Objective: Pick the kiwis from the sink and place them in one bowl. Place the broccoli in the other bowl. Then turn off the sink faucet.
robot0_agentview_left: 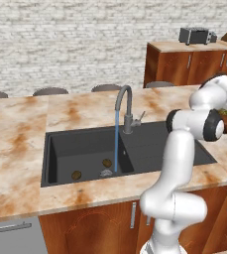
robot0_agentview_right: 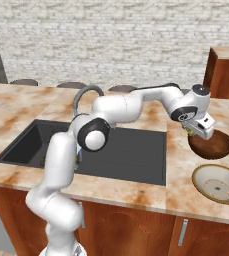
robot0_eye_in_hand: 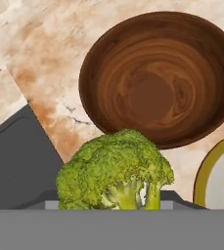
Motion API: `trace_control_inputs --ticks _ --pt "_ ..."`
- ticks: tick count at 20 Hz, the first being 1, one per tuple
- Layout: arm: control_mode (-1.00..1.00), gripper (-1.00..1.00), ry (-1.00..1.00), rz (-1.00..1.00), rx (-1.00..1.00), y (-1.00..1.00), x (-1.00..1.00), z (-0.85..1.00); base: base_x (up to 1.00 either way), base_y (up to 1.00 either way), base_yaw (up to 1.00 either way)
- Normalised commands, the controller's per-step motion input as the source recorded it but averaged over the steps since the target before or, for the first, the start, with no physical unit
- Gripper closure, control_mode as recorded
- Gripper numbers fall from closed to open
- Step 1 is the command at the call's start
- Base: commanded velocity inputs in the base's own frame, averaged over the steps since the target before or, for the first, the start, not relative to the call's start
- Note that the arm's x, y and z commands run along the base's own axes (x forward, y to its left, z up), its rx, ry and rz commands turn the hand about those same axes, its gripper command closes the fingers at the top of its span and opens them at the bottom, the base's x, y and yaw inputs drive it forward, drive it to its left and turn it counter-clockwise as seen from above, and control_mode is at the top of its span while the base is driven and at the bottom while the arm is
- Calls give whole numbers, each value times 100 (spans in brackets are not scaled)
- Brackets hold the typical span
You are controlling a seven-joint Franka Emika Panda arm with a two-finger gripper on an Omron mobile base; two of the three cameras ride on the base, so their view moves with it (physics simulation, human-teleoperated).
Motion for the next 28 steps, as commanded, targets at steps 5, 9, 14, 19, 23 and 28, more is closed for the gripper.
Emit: trace_control_inputs --ticks 5,9,14,19,23,28 --pt "-100 100 2 0 0 -48 28 -15 0 0 0" --pt "-100 -100 0 0 0 -44 28 -53 0 0 0" --pt "-100 -100 3 0 0 -5 39 -9 0 0 0" --pt "-100 -100 7 0 0 0 32 7 0 0 0" --pt "-100 -100 0 0 0 -4 2 1 0 0 0" --pt "-100 -100 -11 1 -14 70 -74 -28 0 0 0"
